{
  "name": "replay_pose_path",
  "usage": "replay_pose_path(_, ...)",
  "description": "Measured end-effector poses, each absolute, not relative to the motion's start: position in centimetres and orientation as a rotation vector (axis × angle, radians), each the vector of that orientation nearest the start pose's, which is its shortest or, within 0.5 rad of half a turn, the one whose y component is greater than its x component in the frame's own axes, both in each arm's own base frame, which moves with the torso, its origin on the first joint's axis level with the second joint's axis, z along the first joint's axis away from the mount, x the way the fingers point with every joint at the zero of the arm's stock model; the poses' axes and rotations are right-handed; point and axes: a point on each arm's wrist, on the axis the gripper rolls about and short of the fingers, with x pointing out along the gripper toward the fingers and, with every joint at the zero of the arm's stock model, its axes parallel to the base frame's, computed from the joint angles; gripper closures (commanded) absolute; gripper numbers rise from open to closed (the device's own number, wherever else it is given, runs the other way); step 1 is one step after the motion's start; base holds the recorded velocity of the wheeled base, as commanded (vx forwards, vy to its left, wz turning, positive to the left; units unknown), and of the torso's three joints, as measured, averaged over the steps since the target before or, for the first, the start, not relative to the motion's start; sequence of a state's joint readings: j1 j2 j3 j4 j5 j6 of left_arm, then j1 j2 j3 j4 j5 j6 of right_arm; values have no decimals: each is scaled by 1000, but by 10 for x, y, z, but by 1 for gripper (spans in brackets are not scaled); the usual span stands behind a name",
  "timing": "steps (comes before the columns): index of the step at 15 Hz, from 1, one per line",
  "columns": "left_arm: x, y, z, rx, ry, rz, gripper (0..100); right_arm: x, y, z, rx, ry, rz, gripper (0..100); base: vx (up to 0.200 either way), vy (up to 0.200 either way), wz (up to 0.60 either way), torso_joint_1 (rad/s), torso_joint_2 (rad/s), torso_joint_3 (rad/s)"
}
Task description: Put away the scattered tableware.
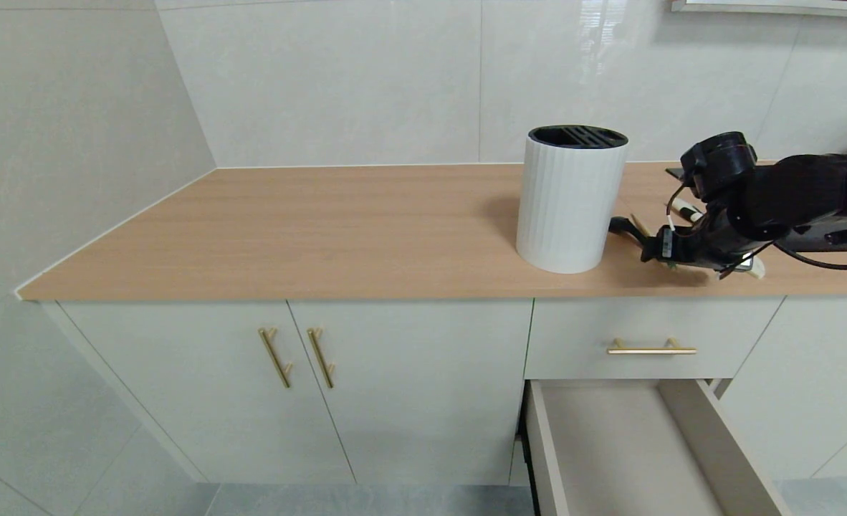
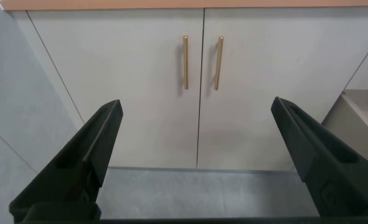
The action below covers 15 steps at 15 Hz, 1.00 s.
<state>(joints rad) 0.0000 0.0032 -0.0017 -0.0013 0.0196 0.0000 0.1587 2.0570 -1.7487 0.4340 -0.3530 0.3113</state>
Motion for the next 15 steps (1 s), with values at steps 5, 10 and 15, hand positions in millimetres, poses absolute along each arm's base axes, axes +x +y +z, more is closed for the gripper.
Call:
replay_pose_path(5, -23, 0, 76, 0, 1, 19, 0, 408, 56, 208, 116, 672, -293, 100, 0, 0, 0, 0, 0, 0)
replay_pose_path(10, -23, 0, 76, 0, 0, 19, 0, 407, 51, 212, 122, 662, -302, 100, 0, 0, 0, 0, 0, 0)
replay_pose_path(15, -23, 0, 76, 0, 0, 20, 0, 367, 46, 250, 154, 598, -291, 100, 0, 0, 0, 0, 0, 0)
